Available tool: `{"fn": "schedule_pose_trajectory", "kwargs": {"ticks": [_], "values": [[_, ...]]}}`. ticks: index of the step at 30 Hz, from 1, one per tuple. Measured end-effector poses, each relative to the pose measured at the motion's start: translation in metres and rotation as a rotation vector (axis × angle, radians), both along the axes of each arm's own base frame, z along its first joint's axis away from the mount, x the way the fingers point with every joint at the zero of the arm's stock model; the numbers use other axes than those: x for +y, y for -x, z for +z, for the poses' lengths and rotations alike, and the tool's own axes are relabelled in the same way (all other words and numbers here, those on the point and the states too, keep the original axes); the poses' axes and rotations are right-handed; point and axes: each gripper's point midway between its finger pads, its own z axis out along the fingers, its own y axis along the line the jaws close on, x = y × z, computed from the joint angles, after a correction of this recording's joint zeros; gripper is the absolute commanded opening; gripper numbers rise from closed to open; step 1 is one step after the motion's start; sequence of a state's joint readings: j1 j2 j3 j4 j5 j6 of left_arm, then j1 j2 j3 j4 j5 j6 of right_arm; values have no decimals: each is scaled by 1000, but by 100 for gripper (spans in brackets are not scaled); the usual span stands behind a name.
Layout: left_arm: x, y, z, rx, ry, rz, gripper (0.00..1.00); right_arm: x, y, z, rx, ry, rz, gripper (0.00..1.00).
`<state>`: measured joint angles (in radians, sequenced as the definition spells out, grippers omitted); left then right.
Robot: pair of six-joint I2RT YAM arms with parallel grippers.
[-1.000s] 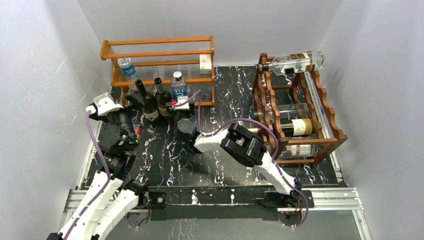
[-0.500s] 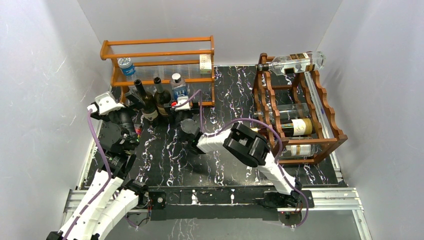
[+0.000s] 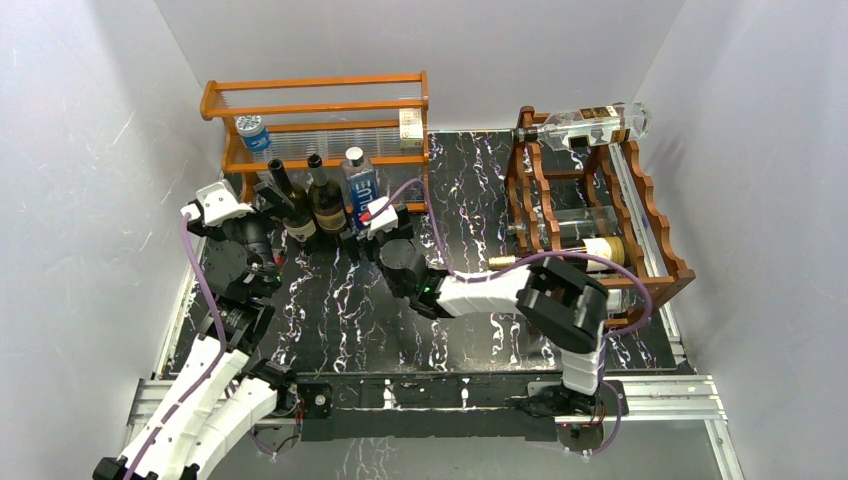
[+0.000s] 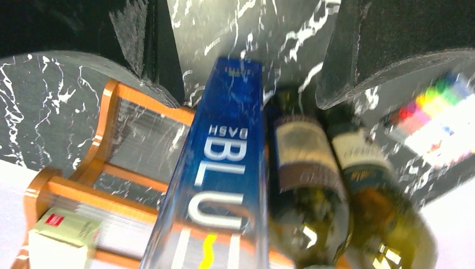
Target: Take the wine bottle off the wine rack
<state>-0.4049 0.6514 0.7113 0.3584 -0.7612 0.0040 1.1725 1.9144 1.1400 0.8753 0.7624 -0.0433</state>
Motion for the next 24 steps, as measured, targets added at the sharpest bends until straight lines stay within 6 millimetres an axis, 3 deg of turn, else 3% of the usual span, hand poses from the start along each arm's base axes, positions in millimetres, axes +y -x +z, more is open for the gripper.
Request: {"fn": "schedule_pose_trajectory", "kwargs": {"ticks": [5, 8, 18, 22, 24], "values": [[-3, -3, -3, 10, -4, -9, 98, -18, 29, -11, 88, 113, 121, 98], [-4, -6, -6, 24, -10, -11, 98, -35, 41, -3, 126, 174, 145, 98], [-8, -12, -16, 61, -16, -17, 98, -92, 69, 84, 99, 175, 179, 98], [-11, -13, -20, 74, -18, -28, 98, -110, 69, 110, 72, 237, 162, 98], [-14, -14, -22, 79, -20, -35, 98, -128, 59, 126, 67, 284, 111, 98]]}}
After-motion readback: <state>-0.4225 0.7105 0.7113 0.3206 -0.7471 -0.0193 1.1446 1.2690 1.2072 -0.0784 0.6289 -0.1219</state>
